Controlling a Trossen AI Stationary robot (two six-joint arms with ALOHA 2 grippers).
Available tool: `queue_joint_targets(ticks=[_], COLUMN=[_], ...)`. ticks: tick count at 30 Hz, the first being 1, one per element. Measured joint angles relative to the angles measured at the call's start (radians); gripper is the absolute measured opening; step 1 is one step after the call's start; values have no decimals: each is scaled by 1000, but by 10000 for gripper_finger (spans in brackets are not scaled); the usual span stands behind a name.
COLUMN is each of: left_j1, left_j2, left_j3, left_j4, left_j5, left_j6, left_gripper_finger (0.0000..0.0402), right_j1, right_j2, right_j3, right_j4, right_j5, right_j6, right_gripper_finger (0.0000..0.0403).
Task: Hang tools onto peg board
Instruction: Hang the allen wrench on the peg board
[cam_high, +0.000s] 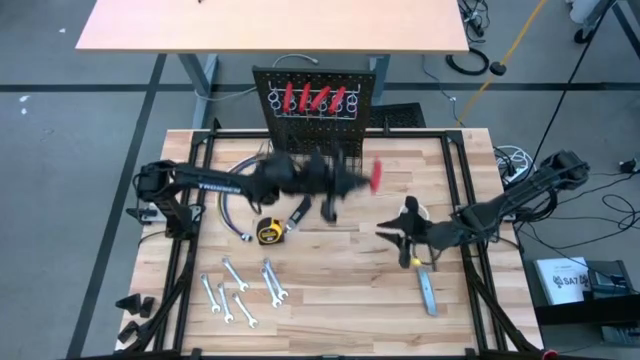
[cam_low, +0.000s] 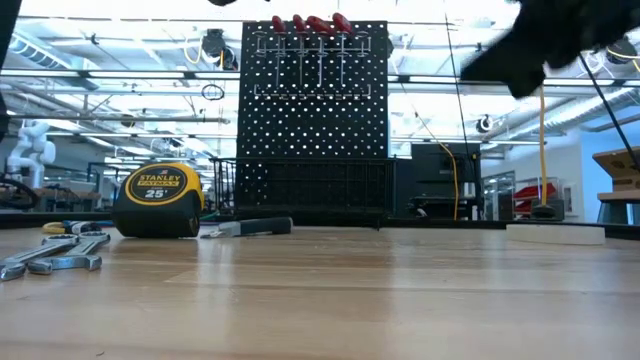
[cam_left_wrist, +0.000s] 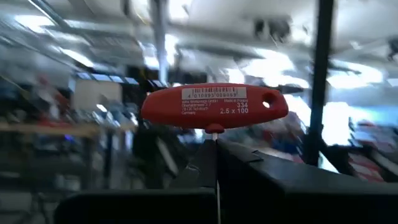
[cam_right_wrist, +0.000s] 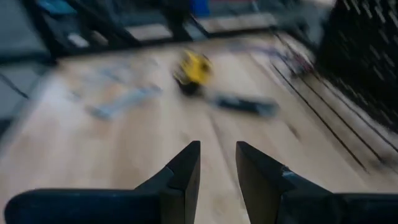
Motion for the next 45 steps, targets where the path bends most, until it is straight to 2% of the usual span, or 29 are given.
queue_joint_targets(ticks=[2,5,8,12,21,35,45], left_j1=[-54,-123,-162,-184,-184,-184,-185], left_j2=[1,29,84,164,244,243,243], left_j3=[0,-16,-37,-37,-34,-34,-34], left_j4=[-34,-5,78,219,306,301,300], left_j5=[-36,-163,-266,-320,-325,-327,-336], left_j6=[43,90,100,81,20,27,27], left_gripper_finger=[0,0,0,0,0,0,0], right_j1=[29,71,105,127,128,80,65], right_j2=[-7,-7,7,35,85,106,210], right_j3=[0,0,0,0,0,0,0], right_j4=[97,255,372,476,515,529,678], right_j5=[9,52,56,57,79,75,72], right_j6=[-47,-107,-179,-230,-252,-233,-247], right_gripper_finger=[93,93,93,93,93,93,93])
